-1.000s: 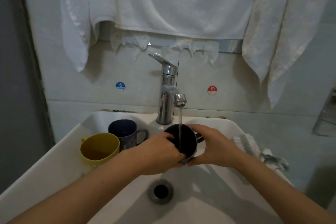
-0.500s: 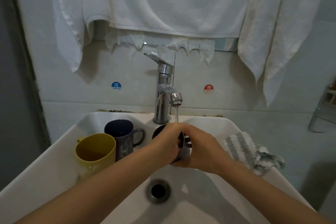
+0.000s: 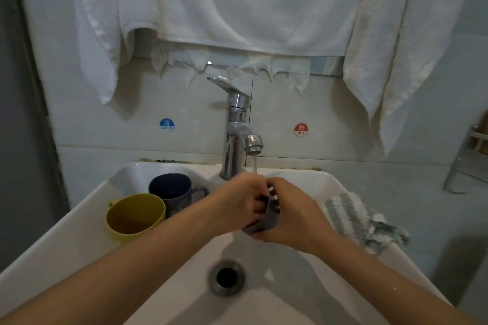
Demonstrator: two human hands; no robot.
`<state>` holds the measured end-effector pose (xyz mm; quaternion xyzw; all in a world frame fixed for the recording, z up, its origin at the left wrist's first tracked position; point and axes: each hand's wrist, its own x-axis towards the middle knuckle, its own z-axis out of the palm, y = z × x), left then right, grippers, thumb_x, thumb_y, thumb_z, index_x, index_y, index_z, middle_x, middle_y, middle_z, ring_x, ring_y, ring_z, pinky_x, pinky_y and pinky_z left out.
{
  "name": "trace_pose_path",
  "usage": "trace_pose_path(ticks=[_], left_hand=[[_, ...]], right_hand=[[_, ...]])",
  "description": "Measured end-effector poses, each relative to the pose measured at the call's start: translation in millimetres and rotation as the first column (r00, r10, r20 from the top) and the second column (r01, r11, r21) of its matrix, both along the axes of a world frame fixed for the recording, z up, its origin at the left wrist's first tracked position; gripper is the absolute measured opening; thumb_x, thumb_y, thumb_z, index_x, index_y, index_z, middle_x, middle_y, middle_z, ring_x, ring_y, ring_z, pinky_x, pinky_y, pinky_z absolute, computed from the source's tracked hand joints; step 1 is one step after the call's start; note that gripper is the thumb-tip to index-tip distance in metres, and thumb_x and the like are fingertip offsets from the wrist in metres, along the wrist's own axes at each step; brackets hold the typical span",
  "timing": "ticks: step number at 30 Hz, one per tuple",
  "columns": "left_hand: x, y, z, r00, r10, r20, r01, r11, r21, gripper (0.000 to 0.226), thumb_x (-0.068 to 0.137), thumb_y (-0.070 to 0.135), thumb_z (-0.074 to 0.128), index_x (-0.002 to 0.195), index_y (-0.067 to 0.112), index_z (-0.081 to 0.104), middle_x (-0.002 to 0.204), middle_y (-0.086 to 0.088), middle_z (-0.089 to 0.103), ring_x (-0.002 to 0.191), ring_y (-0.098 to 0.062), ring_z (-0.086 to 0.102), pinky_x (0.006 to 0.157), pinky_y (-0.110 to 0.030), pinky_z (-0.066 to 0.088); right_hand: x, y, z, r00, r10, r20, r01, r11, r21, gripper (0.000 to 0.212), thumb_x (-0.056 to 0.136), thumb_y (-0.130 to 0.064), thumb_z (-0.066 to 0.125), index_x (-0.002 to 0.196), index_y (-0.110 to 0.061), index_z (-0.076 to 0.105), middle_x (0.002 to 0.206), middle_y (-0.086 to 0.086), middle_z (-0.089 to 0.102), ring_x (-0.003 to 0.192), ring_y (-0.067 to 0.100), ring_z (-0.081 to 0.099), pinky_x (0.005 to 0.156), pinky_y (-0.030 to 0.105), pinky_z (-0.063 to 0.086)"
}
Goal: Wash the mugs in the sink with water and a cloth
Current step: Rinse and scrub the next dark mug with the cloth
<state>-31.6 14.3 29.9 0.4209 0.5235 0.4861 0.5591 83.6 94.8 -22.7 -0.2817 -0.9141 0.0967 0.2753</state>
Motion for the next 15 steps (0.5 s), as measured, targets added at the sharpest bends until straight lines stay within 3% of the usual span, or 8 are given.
trace_pose_path(ticks=[1, 3, 4, 6, 8, 9, 12, 15], left_hand=[[0, 1, 0, 0.94, 0.071, 0.334, -0.069, 0.997, -0.015, 0.012, 0.081, 0.001, 0.042, 0.091, 0.002, 0.048, 0.086, -0.015, 0.051, 0.079, -0.02, 0.055, 0.07, -0.026, 0.046], [3, 5, -3, 0.803, 0.2, 0.561, -0.197, 0.978, -0.067, 0.014, 0.078, 0.007, 0.045, 0.091, 0.006, 0.049, 0.087, -0.014, 0.049, 0.08, -0.024, 0.051, 0.07, -0.031, 0.043], [7, 6, -4, 0.839, 0.216, 0.499, -0.206, 0.976, -0.076, 0.008, 0.081, 0.008, 0.045, 0.086, 0.005, 0.051, 0.085, -0.013, 0.05, 0.077, -0.022, 0.052, 0.067, -0.029, 0.043], [11, 5, -10, 0.987, 0.144, -0.068, -0.143, 0.989, 0.021, 0.016, 0.092, 0.008, 0.042, 0.087, 0.0, 0.056, 0.078, -0.009, 0.052, 0.066, -0.015, 0.053, 0.056, -0.018, 0.041], [9, 0, -16, 0.767, -0.025, -0.641, 0.116, 0.988, 0.1, 0.014, 0.094, 0.014, 0.049, 0.101, 0.008, 0.059, 0.084, -0.004, 0.059, 0.074, -0.014, 0.058, 0.056, -0.011, 0.04], [5, -4, -19, 0.617, -0.058, -0.785, 0.221, 0.97, 0.102, 0.008, 0.092, 0.019, 0.054, 0.098, 0.015, 0.057, 0.082, 0.001, 0.059, 0.075, -0.011, 0.057, 0.059, -0.013, 0.04], [-9, -11, -26, 0.422, 0.019, -0.907, 0.302, 0.94, 0.16, 0.011, 0.087, 0.024, 0.059, 0.087, 0.013, 0.057, 0.071, 0.006, 0.056, 0.064, -0.007, 0.051, 0.058, -0.016, 0.039], [-22, -16, -33, 0.665, 0.254, -0.702, 0.066, 0.917, 0.394, 0.011, 0.087, 0.017, 0.06, 0.094, 0.018, 0.068, 0.086, 0.006, 0.07, 0.081, -0.003, 0.064, 0.076, -0.017, 0.051]], right_hand=[[-3, -2, 0, 1.0, 0.006, -0.002, -0.006, 1.0, 0.014, 0.083, 0.053, -0.052, 0.082, 0.123, -0.026, 0.045, 0.112, -0.01, 0.055, 0.096, 0.01, 0.055, 0.084, 0.03, 0.05], [-6, -6, -1, 1.0, 0.015, 0.012, -0.015, 1.0, 0.021, 0.081, 0.056, -0.051, 0.082, 0.123, -0.026, 0.045, 0.114, -0.01, 0.055, 0.097, 0.009, 0.056, 0.084, 0.028, 0.05], [-7, -7, -2, 1.0, 0.013, 0.014, -0.013, 1.0, 0.012, 0.081, 0.056, -0.05, 0.083, 0.124, -0.027, 0.045, 0.116, -0.011, 0.055, 0.099, 0.009, 0.056, 0.086, 0.027, 0.049], [-3, -5, -1, 1.0, 0.005, 0.004, -0.005, 1.0, 0.016, 0.083, 0.056, -0.048, 0.084, 0.126, -0.026, 0.044, 0.117, -0.011, 0.054, 0.101, 0.009, 0.055, 0.088, 0.028, 0.048], [4, -1, 2, 1.0, -0.004, 0.005, 0.004, 0.999, 0.034, 0.082, 0.057, -0.049, 0.082, 0.125, -0.025, 0.044, 0.115, -0.01, 0.055, 0.098, 0.01, 0.056, 0.085, 0.03, 0.05], [7, 1, 3, 1.0, -0.01, 0.013, 0.01, 1.0, 0.022, 0.081, 0.057, -0.051, 0.081, 0.124, -0.025, 0.044, 0.114, -0.009, 0.056, 0.096, 0.011, 0.058, 0.083, 0.031, 0.051], [7, 7, 3, 0.998, -0.03, 0.053, 0.034, 0.997, -0.075, 0.082, 0.052, -0.056, 0.081, 0.121, -0.029, 0.044, 0.11, -0.012, 0.058, 0.094, 0.009, 0.058, 0.081, 0.031, 0.053], [7, 13, 0, 0.997, -0.042, 0.068, 0.054, 0.981, -0.185, 0.085, 0.046, -0.059, 0.08, 0.117, -0.03, 0.045, 0.11, -0.012, 0.06, 0.094, 0.007, 0.059, 0.079, 0.03, 0.054]])
